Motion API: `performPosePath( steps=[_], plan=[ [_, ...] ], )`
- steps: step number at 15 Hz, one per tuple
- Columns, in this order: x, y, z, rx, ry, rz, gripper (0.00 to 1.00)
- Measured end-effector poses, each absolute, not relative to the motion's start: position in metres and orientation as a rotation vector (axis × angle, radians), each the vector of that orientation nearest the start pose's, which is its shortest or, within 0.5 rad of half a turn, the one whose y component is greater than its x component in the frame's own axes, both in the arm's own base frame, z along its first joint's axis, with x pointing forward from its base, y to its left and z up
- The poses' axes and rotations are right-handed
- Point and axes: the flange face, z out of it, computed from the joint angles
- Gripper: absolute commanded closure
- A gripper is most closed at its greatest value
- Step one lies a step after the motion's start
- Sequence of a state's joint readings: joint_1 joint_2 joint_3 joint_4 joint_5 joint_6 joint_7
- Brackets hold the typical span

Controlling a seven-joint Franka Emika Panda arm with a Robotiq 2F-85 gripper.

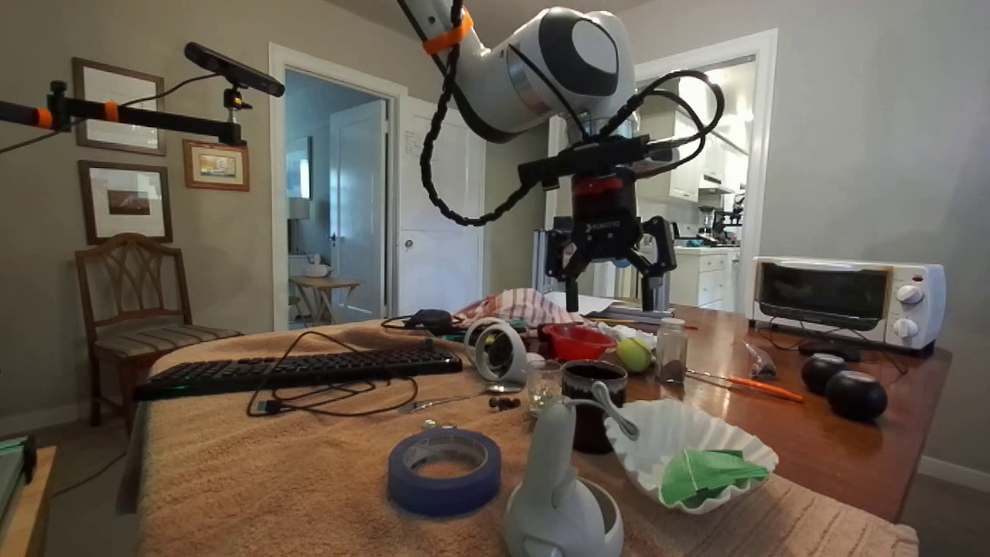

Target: Put the brown cup at the center of the blue masking tape

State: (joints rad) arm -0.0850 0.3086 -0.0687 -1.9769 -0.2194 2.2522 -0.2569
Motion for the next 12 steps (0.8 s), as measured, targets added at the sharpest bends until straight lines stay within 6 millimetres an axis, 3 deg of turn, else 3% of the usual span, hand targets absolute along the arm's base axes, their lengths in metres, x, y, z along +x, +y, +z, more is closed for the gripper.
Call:
performPosePath(
  steps=[6, 12],
  plan=[
    [0.598, -0.086, 0.280, -3.257, -0.447, 0.183, 0.00],
    [0.611, -0.088, 0.264, -3.233, -0.489, 0.146, 0.00]
  ],
)
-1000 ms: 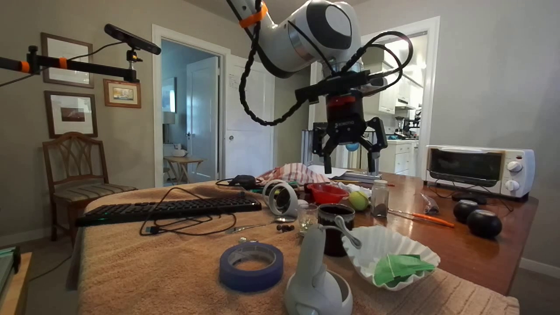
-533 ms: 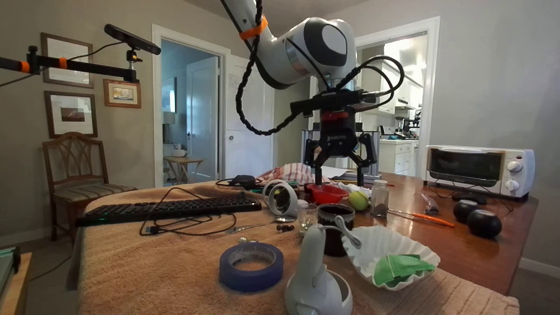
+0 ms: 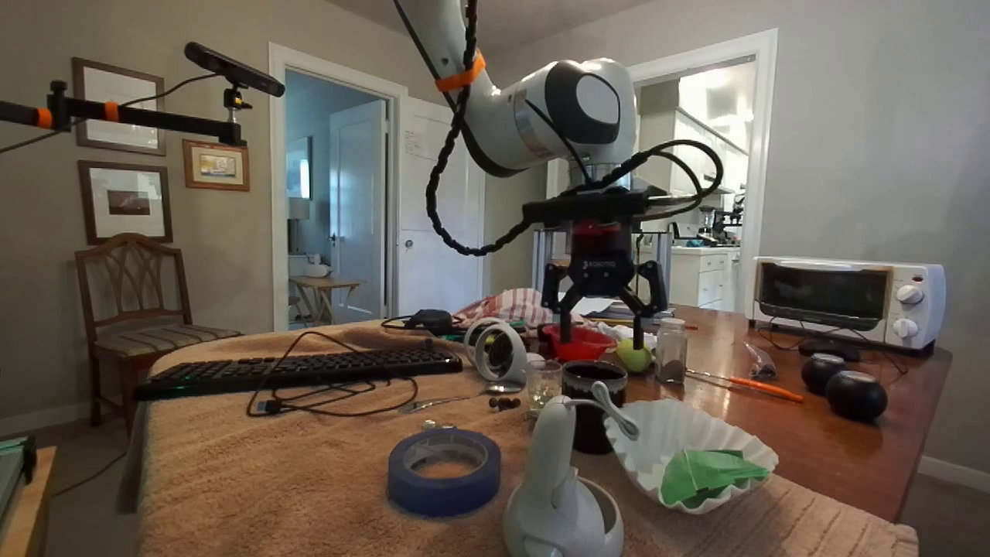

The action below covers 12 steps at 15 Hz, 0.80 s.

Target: Put the brown cup at the center of the blue masking tape

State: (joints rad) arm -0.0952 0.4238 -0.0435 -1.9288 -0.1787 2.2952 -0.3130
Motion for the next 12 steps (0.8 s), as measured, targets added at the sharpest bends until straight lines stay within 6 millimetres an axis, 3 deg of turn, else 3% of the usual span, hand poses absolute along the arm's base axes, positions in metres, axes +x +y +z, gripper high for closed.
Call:
performPosePath(
  steps=[3, 4, 8, 12],
  plan=[
    [0.618, -0.092, 0.257, -3.225, -0.527, 0.132, 0.02],
    [0.619, -0.093, 0.254, -3.220, -0.543, 0.133, 0.14],
    [0.623, -0.095, 0.243, -3.202, -0.593, 0.150, 0.31],
    [0.625, -0.097, 0.238, -3.183, -0.637, 0.155, 0.38]
  ],
)
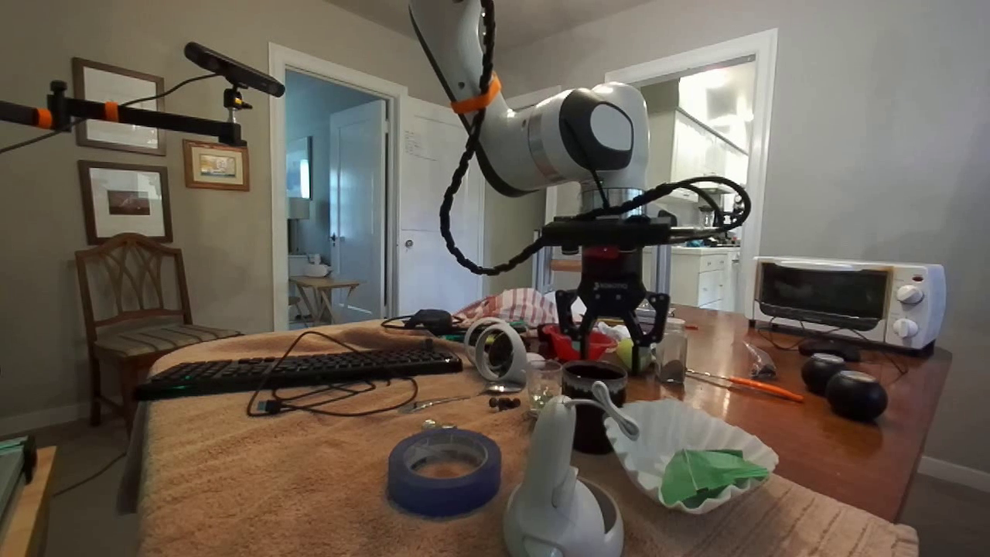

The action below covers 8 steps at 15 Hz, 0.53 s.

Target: Put the brown cup at the center of the blue masking tape

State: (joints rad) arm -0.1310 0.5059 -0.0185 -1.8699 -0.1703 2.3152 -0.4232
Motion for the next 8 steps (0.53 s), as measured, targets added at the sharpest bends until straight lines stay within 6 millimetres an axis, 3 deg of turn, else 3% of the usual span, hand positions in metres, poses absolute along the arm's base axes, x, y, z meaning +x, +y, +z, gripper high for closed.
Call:
performPosePath(
  steps=[5, 6, 8],
  plan=[
    [0.6269, -0.0967, 0.2358, -3.170, -0.679, 0.156, 0.52],
    [0.6270, -0.0965, 0.2357, -3.167, -0.689, 0.157, 0.60],
    [0.6270, -0.0962, 0.2357, -3.162, -0.704, 0.156, 0.61]
  ],
)
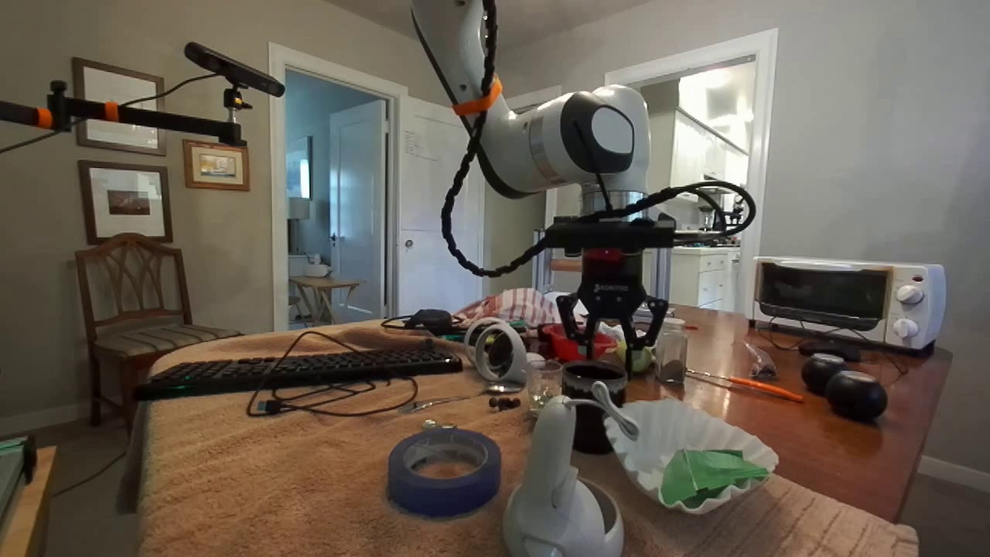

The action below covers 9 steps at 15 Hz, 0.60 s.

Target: Put the brown cup at the center of the blue masking tape

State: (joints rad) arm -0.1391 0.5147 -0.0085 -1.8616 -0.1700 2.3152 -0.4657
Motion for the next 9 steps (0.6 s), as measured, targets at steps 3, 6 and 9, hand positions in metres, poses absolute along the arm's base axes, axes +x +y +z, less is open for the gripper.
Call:
performPosePath(
  steps=[3, 6, 9],
  plan=[
    [0.6270, -0.0966, 0.2356, -3.154, -0.726, 0.156, 0.91],
    [0.6270, -0.0960, 0.2356, -3.148, -0.746, 0.157, 0.96],
    [0.6269, -0.0954, 0.2354, -3.144, -0.758, 0.158, 0.96]
  ],
)
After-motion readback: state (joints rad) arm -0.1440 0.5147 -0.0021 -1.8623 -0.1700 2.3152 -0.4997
